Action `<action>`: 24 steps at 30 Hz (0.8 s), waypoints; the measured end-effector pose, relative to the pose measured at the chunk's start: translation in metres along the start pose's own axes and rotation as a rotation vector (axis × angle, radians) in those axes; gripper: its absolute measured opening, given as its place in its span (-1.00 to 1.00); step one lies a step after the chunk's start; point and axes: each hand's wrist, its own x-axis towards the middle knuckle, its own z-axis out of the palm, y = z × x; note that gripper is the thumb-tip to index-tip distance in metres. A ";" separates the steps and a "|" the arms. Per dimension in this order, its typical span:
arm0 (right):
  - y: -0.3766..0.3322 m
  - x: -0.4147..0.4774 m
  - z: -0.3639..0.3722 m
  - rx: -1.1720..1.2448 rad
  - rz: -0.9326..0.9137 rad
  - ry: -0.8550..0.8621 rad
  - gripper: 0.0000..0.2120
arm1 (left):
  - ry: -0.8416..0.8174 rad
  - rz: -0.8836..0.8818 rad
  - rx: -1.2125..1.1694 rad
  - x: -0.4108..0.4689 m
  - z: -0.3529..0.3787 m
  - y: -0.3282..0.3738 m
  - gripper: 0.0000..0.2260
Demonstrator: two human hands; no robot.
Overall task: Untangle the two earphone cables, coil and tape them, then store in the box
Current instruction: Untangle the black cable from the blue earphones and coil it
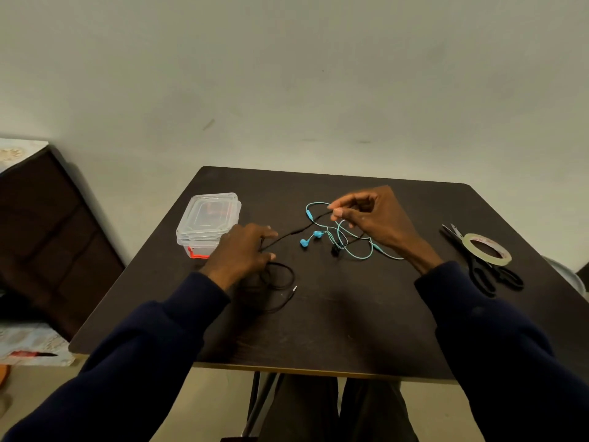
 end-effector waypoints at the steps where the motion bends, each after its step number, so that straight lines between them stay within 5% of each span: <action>1: -0.003 0.006 0.002 -0.048 -0.019 -0.018 -0.87 | 0.033 0.050 0.030 0.000 -0.003 0.004 -0.48; 4: -0.013 0.023 0.006 -0.106 -0.067 -0.083 -0.90 | 0.128 0.241 -0.148 0.008 -0.013 0.026 -0.43; 7: -0.017 0.034 0.010 -0.081 -0.110 -0.106 -0.92 | 0.118 0.312 -0.434 0.020 -0.016 0.048 -0.61; 11: -0.007 0.038 0.011 -0.072 -0.069 -0.132 -0.94 | 0.186 0.252 -0.598 0.025 -0.014 0.049 -0.86; 19: 0.035 0.032 -0.004 -0.199 -0.028 -0.035 -0.94 | 0.111 0.127 -0.869 0.008 -0.020 0.017 -0.84; 24: 0.054 0.031 0.001 -0.324 -0.057 0.062 -0.94 | -0.017 0.146 -0.844 -0.005 -0.017 0.002 -0.85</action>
